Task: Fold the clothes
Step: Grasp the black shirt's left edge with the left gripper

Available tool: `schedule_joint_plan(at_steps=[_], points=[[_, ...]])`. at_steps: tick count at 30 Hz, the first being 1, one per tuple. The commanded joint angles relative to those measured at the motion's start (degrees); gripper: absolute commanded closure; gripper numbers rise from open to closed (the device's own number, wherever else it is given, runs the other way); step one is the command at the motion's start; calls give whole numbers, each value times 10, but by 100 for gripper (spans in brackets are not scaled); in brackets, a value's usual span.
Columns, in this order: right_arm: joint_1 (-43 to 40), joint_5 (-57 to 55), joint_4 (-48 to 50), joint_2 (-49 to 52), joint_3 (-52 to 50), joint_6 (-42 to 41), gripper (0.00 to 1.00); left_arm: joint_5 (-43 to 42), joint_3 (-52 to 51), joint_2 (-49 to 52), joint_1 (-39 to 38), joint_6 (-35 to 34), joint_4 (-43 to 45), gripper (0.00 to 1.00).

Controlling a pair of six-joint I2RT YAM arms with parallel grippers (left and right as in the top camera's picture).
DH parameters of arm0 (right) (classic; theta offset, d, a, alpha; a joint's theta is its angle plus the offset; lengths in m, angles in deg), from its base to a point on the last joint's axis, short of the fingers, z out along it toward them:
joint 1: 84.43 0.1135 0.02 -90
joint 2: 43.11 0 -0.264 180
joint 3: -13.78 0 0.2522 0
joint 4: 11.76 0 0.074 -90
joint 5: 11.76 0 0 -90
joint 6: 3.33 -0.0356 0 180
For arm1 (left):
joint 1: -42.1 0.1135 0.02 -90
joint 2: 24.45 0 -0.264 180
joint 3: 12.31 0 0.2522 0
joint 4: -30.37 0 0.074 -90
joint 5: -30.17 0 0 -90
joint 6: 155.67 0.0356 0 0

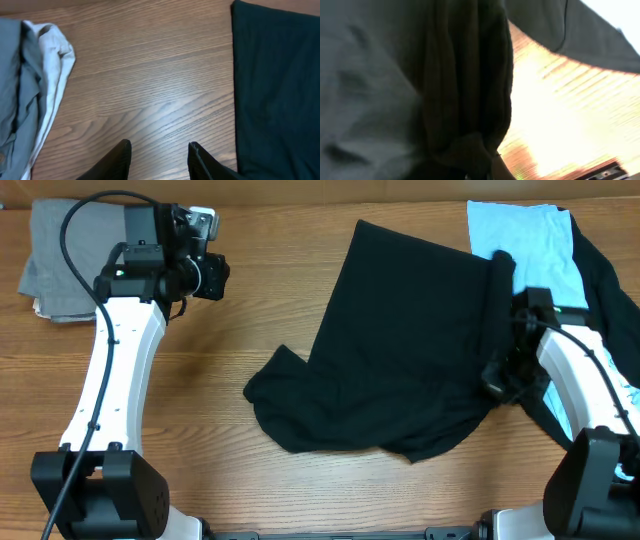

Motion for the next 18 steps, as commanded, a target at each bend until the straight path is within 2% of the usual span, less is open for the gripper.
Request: schedule_joint_plan(at_steps=[1, 3, 4, 8, 9, 10, 11, 12, 13, 18], points=[[-19, 44, 17, -20, -46, -3, 91, 3, 13, 6, -14, 24, 1, 60], [-21, 54, 26, -29, -62, -1, 85, 3, 13, 6, -19, 25, 3, 60], [-21, 56, 27, -32, -65, -1, 79, 2, 13, 6, -23, 27, 4, 60], [-21, 90, 27, -55, -63, 24, 63, -1, 13, 6, -43, 38, 19, 59], [-21, 102, 26, -64, -58, 30, 53, -1, 13, 6, -52, 39, 26, 59], [-21, 108, 24, -73, -53, 30, 34, -1, 13, 6, -59, 39, 33, 58], [-21, 114, 20, -86, -45, 31, 23, -1, 13, 6, -66, 39, 41, 57], [-21, 121, 17, -98, -37, 34, 15, -1, 13, 6, -74, 39, 49, 56], [-21, 135, 12, -114, -26, 45, 10, -1, 15, 6, -84, 39, 57, 55], [-21, 157, -63, -185, 51, 89, 4, -1, 52, 6, -127, 39, 59, 51]])
